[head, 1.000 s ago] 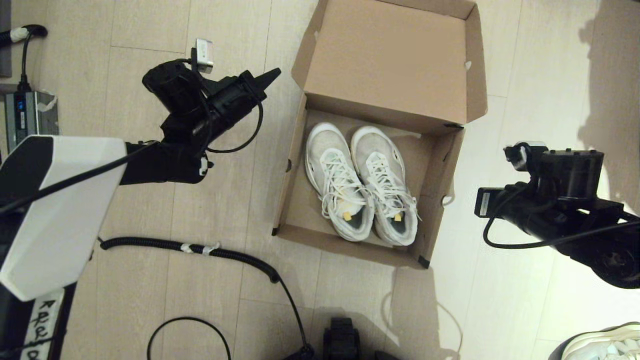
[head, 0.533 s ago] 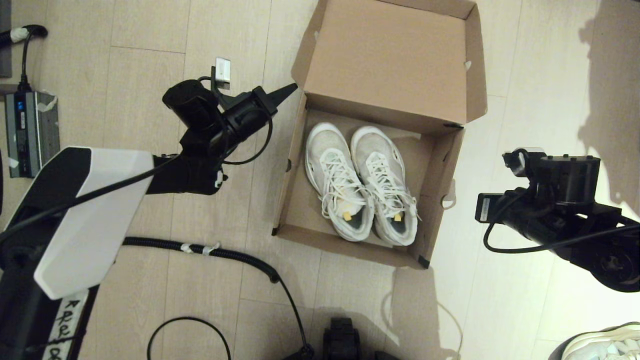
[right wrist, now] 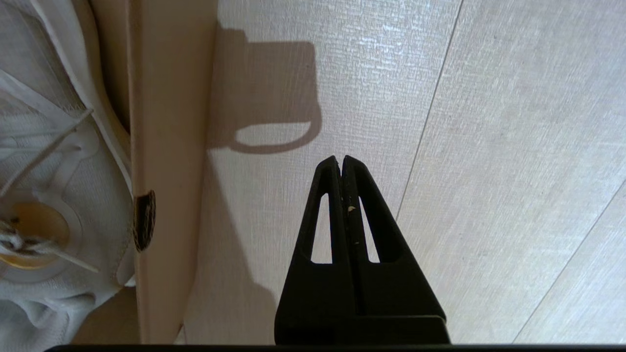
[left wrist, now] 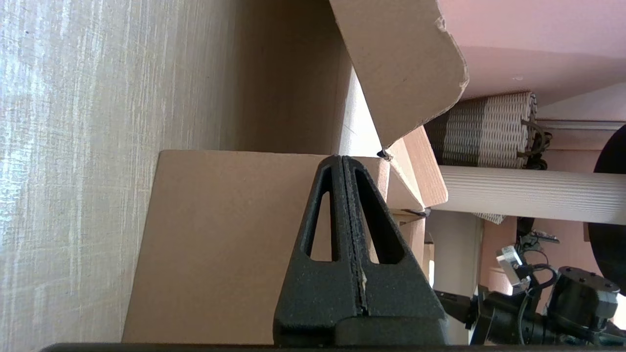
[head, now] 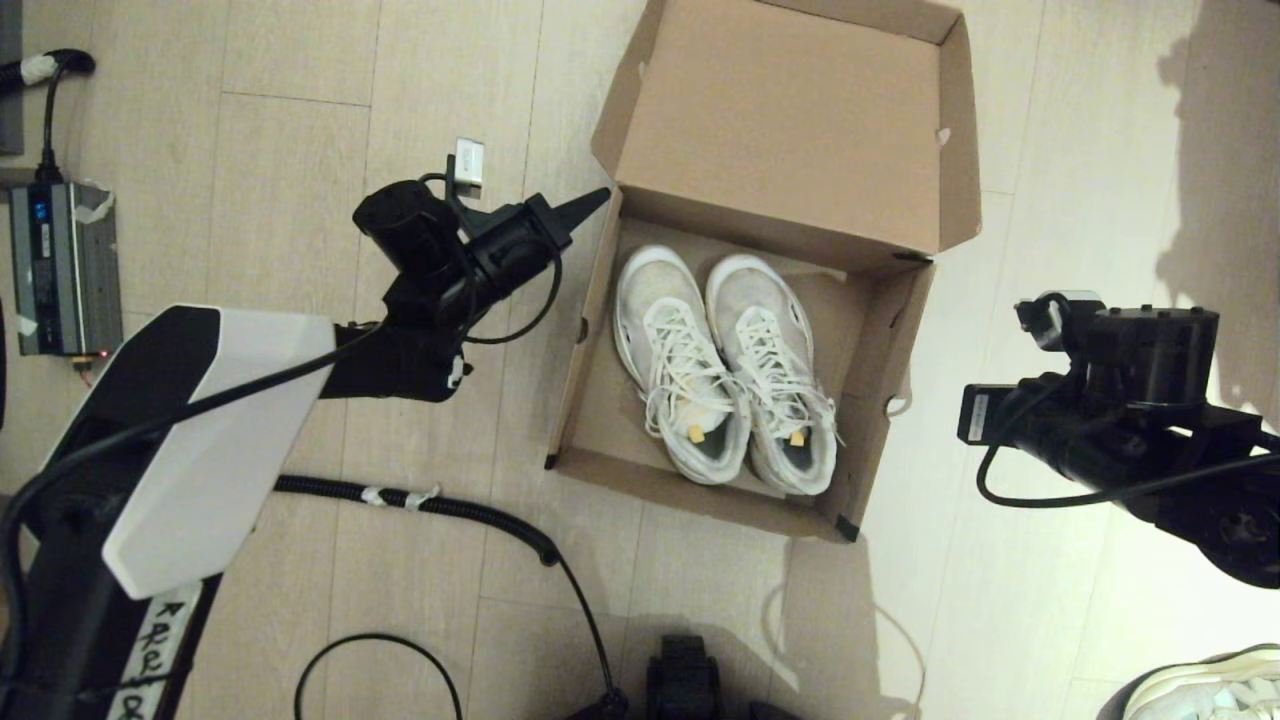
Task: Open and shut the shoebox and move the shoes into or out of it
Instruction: Close the shoe box
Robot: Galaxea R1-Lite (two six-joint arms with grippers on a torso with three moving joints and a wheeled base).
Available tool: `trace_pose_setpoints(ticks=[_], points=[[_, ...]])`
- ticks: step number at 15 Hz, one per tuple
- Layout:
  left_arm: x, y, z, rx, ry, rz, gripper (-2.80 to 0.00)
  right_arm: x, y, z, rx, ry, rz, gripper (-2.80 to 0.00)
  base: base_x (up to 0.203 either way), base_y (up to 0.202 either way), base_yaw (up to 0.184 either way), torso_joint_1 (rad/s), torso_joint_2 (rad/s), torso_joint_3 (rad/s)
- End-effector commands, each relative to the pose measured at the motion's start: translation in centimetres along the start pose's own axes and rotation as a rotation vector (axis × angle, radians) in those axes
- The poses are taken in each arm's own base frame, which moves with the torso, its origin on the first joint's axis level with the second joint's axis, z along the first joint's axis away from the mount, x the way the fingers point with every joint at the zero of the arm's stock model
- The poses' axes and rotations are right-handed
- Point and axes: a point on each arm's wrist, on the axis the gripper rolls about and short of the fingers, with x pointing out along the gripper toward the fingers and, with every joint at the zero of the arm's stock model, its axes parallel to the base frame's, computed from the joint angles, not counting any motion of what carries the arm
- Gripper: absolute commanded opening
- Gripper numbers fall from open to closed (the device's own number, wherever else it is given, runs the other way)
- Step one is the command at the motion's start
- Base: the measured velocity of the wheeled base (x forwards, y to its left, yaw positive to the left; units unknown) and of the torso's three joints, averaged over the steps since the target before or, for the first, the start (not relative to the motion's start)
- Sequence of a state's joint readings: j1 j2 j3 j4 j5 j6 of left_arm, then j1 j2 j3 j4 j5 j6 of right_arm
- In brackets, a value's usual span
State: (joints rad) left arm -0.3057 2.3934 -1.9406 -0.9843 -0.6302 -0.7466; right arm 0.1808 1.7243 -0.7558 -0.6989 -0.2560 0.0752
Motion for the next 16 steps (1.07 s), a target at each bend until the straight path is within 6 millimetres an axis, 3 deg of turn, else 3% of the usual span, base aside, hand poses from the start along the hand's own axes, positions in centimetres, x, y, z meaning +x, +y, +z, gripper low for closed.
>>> trace_pose_setpoints(ticks=[1, 4, 10, 16], points=[[-0.1, -0.1, 0.1, -0.001, -0.002, -0.001, -2.8, 0.2, -0.2, 0.2, 0.004, -0.008, -0.01, -2.8, 0.0, 0.0, 0.0, 0.0, 0.0, 0.0], [-0.9, -0.6, 0.5, -0.006, 0.004, 0.031, -2.8, 1.9, -1.4, -0.1, 0.014, 0.01, -0.036, -2.8, 0.0, 0.0, 0.0, 0.0, 0.0, 0.0], [-6.6, 0.2, 1.2, 0.017, 0.084, 0.202, -2.8, 7.7, -1.5, 2.5, 0.048, -0.078, -0.02, -2.8, 0.0, 0.0, 0.0, 0.0, 0.0, 0.0], [-9.7, -0.1, -3.0, -0.006, 0.226, 0.288, -2.8, 9.1, 0.3, 5.5, 0.049, -0.106, 0.049, -2.8, 0.0, 0.0, 0.0, 0.0, 0.0, 0.0]])
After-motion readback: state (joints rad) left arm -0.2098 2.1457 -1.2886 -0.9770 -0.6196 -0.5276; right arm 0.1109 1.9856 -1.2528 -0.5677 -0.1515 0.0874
